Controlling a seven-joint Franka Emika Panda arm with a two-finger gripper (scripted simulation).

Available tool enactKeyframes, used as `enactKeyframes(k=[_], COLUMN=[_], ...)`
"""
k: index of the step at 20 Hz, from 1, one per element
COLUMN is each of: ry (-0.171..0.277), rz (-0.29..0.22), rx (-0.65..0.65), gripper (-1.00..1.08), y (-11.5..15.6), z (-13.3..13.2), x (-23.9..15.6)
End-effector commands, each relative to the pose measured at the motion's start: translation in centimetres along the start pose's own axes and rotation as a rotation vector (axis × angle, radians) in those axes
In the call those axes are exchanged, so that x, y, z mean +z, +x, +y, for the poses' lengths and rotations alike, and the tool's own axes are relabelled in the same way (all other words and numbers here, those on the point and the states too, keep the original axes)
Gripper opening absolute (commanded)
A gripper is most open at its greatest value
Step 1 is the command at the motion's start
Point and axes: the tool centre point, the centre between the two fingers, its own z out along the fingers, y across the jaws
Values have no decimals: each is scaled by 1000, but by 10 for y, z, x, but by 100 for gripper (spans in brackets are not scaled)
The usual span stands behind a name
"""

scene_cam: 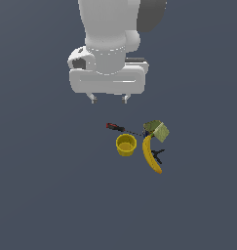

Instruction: Pick up a designated object from a clutter of objects.

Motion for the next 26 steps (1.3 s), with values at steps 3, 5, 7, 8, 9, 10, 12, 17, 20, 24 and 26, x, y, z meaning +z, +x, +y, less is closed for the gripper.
enactKeyframes(k=[3, 5, 7, 8, 9, 10, 12, 17, 20, 24, 26], ry=[-1, -1, -2, -2, -3, -4, -5, -9, -11, -15, -16], rz=[0, 0, 0, 0, 0, 0, -1, -1, -2, -2, -2], rx=[0, 6, 15, 22, 28, 36, 54, 112, 157, 223, 256], gripper=[100, 100, 100, 100, 100, 100, 100, 100, 100, 100, 100], y=[0, 0, 1, 1, 1, 1, 2, 3, 3, 3, 3], z=[0, -2, -4, -5, -7, -9, -13, -28, -39, -56, -65], x=[0, 1, 3, 4, 6, 7, 11, 23, 32, 45, 51])
